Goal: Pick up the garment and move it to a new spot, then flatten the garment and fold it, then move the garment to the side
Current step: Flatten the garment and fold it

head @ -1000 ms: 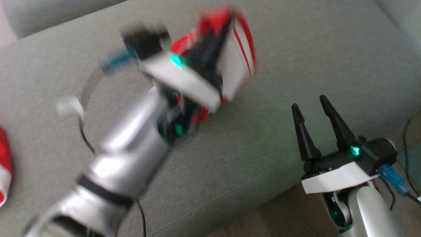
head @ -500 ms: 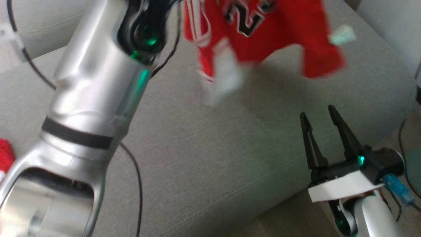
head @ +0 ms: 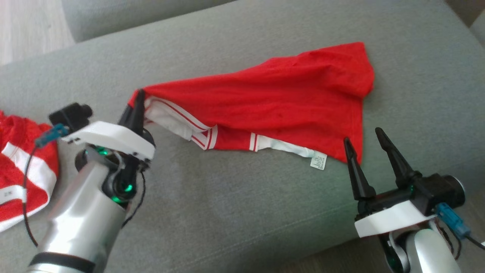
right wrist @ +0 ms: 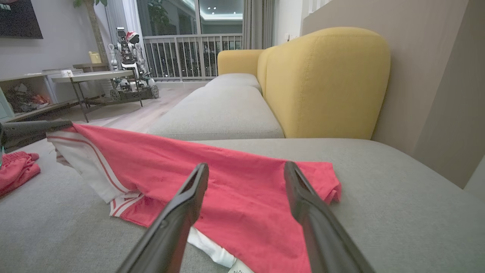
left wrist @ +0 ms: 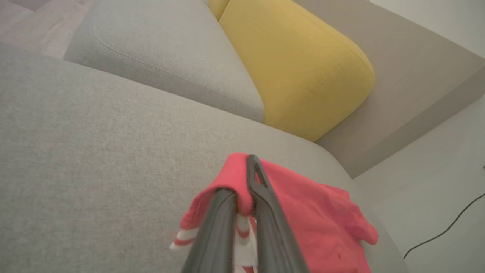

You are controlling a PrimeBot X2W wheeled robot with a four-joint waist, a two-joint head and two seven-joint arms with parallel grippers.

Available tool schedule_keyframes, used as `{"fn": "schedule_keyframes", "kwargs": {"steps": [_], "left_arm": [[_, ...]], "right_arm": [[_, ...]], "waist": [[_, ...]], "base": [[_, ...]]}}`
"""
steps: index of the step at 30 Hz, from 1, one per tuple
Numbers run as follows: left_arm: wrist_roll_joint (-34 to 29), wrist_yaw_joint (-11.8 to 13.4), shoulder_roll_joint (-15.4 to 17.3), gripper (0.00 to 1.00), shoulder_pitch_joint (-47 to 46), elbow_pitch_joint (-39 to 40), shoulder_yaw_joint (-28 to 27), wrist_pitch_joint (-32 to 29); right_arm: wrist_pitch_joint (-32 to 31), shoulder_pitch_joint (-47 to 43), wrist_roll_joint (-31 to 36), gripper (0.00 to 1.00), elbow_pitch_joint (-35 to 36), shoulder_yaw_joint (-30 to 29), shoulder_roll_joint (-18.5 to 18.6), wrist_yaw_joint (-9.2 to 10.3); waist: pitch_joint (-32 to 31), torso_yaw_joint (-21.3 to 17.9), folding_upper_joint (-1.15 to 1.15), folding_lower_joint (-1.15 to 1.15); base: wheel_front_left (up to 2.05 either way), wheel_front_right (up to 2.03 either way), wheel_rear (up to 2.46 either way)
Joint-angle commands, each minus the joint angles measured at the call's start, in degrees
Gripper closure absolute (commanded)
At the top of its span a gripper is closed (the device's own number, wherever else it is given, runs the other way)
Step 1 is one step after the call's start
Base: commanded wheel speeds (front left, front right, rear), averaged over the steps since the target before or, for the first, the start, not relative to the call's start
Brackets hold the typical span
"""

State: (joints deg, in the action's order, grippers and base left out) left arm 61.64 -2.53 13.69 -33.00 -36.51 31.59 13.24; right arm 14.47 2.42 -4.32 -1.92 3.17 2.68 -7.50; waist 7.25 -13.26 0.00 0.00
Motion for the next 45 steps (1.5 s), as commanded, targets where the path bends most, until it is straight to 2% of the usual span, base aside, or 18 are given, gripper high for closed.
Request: {"fn": "schedule_keyframes", "kwargs": {"steps": [1, 2, 3, 4, 5, 7, 9, 11, 14, 16, 20, 23, 28, 33, 41, 42, 43, 45], "left_arm": [[-0.31, -0.5, 1.92, 1.0, -3.99, 1.73, -2.59, 0.66], [-0.23, -1.32, 2.06, 1.0, -3.95, 1.51, -2.84, 0.84], [-0.29, -2.0, 2.2, 0.72, -3.96, 1.32, -3.04, 1.01], [-0.8, -2.57, 2.43, 0.34, -4.05, 1.22, -2.97, 1.16], [-1.36, -3.1, 2.56, 0.0, -4.14, 1.35, -2.95, 1.33], [-2.89, -3.66, 2.71, 0.0, -3.98, 1.91, -3.54, 1.6], [-7.06, -3.82, 2.88, 0.0, -3.38, 4.28, -5.24, 1.7], [-13.3, -2.64, 2.39, 0.0, -1.28, 8.37, -8.82, 1.72], [-21.99, 0.6, -0.7, 0.0, 4.77, 14.77, -14.49, 1.73], [-26.28, 1.78, -3.4, 0.0, 9.33, 17.83, -16.86, 1.74], [-32.72, 2.09, -7.86, 0.0, 16.48, 21.09, -17.9, 1.74], [-35.78, 2.36, -9.46, 0.0, 18.62, 19.89, -16.7, 1.75], [-36.06, 1.74, -10.6, 0.0, 17.08, 15.04, -14.06, 1.75], [-33.28, 0.78, -10.78, 0.0, 12.92, 8.32, -9.52, 1.75], [-29.88, 3.83, -10.81, 0.0, 6.3, 0.59, -6.27, 1.75], [-29.81, 4.12, -10.81, 0.16, 5.85, 0.12, -6.24, 1.75], [-29.81, 4.12, -10.81, 0.16, 5.85, 0.12, -6.24, 1.75], [-29.68, 4.45, -10.81, 0.62, 5.24, -0.33, -6.31, 1.75]], "right_arm": [[0.52, 1.16, 0.4, 0.0, 1.61, 1.33, 0.2, 0.01], [0.52, 1.37, 0.52, 0.0, 1.46, 1.3, 0.2, 0.01], [0.52, 1.58, 0.61, 0.0, 1.39, 1.24, 0.2, 0.01], [0.52, 1.77, 0.69, 0.0, 1.38, 1.23, 0.2, 0.01], [0.52, 1.96, 0.71, 0.0, 1.37, 1.27, 0.2, 0.01], [0.52, 2.38, 0.78, 0.0, 1.38, 1.5, 0.2, 0.01], [0.52, 2.73, 0.65, 0.0, 1.56, 1.47, 0.2, 0.01], [0.52, 2.86, 0.44, 0.0, 1.59, 1.51, 0.2, 0.01], [0.52, 2.78, 0.04, 0.0, 1.51, 1.52, 0.2, 0.01], [0.52, 2.75, -0.16, 0.0, 1.4, 1.56, 0.2, 0.01], [0.52, 3.05, -0.45, 0.0, 1.44, 1.53, 0.2, 0.01], [0.52, 3.28, -0.47, 0.0, 1.36, 1.62, 0.2, 0.01], [0.52, 3.7, -0.28, 0.0, 1.11, 1.9, 0.2, 0.01], [0.52, 4.21, -0.29, 0.0, 0.96, 2.48, 0.2, 0.01], [0.52, 4.48, -0.32, 0.0, 1.25, 2.02, 0.2, 0.01], [0.52, 4.52, -0.31, 0.0, 1.29, 1.96, 0.2, 0.01], [0.52, 4.52, -0.31, 0.0, 1.29, 1.96, 0.2, 0.01], [0.52, 4.61, -0.28, 0.0, 1.34, 1.81, 0.2, 0.01]], "waist": [[0.93, 0.92, 0.0, 0.0], [1.26, 1.3, 0.0, 0.0], [1.54, 1.63, 0.0, 0.0], [1.82, 1.93, 0.0, 0.0], [2.1, 2.18, 0.0, 0.0], [2.72, 2.53, 0.0, 0.0], [3.48, 2.9, 0.0, 0.0], [4.15, 3.21, 0.0, 0.0], [4.98, 3.72, 0.0, 0.0], [5.4, 3.98, 0.0, 0.0], [6.16, 4.47, 0.0, 0.0], [6.35, 4.81, 0.0, 0.0], [6.33, 4.72, 0.0, 0.0], [6.62, 3.47, 0.0, 0.0], [8.01, 1.7, 0.0, 0.0], [8.1, 1.6, 0.0, 0.0], [8.1, 1.6, 0.0, 0.0], [8.21, 1.47, 0.0, 0.0]], "base": [[0.0, 0.0, 0.0], [0.0, 0.0, 0.0], [0.0, 0.0, 0.0], [0.0, 0.0, 0.0], [0.0, 0.0, 0.0], [0.0, 0.0, 0.0], [0.0, 0.0, 0.0], [0.0, 0.0, 0.0], [0.0, 0.0, 0.0], [0.0, 0.0, 0.0], [0.0, 0.0, 0.0], [0.0, 0.0, 0.0], [0.0, 0.0, 0.0], [0.0, 0.0, 0.0], [0.0, 0.0, 0.0], [0.0, 0.0, 0.0], [0.0, 0.0, 0.0], [0.0, 0.0, 0.0]]}}
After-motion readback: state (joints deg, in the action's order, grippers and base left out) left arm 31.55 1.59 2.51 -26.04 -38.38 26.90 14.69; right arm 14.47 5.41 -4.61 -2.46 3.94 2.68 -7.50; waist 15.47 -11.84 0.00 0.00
